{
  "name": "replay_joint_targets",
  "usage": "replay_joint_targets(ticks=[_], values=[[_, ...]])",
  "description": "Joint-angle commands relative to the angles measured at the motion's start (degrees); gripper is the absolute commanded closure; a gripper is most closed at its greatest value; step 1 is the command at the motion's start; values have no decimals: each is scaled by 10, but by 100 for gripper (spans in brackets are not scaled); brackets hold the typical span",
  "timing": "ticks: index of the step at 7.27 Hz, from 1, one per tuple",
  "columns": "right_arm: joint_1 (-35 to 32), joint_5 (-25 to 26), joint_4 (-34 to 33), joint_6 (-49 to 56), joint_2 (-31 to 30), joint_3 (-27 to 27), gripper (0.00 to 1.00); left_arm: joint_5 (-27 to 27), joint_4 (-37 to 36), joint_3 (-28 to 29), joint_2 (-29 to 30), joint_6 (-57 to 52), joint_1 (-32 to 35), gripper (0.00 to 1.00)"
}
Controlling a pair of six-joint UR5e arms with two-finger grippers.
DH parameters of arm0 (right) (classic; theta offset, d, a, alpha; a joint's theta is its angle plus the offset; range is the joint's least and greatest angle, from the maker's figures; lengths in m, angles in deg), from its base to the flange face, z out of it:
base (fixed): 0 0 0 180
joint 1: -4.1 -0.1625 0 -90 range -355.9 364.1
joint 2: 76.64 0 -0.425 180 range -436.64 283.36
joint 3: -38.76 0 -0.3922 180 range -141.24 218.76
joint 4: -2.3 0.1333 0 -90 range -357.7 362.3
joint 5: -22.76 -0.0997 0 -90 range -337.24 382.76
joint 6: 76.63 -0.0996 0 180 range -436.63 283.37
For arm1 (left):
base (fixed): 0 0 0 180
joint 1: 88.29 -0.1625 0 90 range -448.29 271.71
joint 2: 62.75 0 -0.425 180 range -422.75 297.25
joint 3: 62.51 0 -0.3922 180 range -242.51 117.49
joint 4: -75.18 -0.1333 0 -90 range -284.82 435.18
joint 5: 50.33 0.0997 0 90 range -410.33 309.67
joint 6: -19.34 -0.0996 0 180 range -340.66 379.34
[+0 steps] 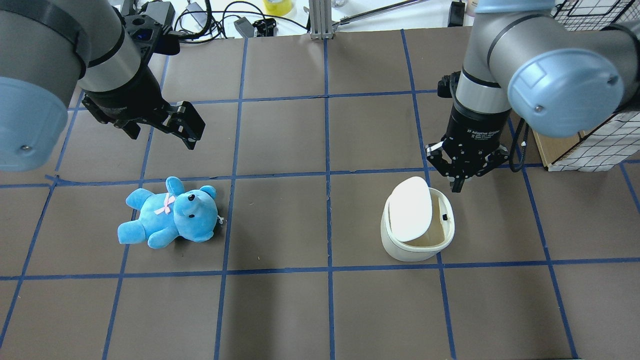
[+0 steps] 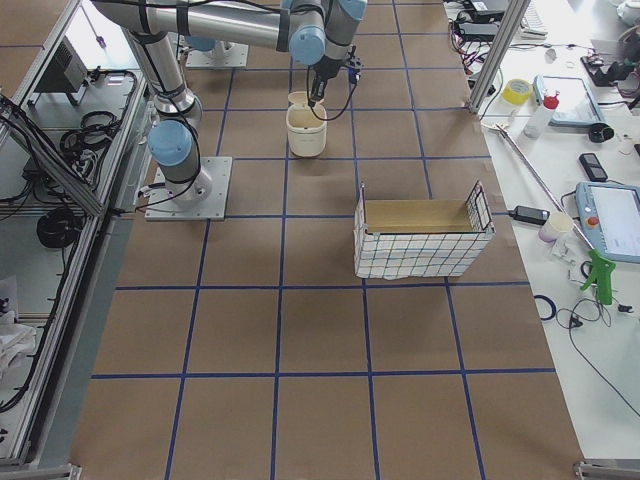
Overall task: Open trash can with right arm
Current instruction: 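Lift the right gripper upward, swinging the lid open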
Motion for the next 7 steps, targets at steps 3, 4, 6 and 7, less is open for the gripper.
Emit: replay_joint_targets(ticks=[3,4,6,7], values=[[1,7,-18,-1,-51,46,0,0,0,0,0,0,0,0],[1,7,-34,-2,-58,46,0,0,0,0,0,0,0,0],[1,-1,-34,0,-69,46,0,0,0,0,0,0,0,0],[1,-1,-34,1,-69,45,0,0,0,0,0,0,0,0]])
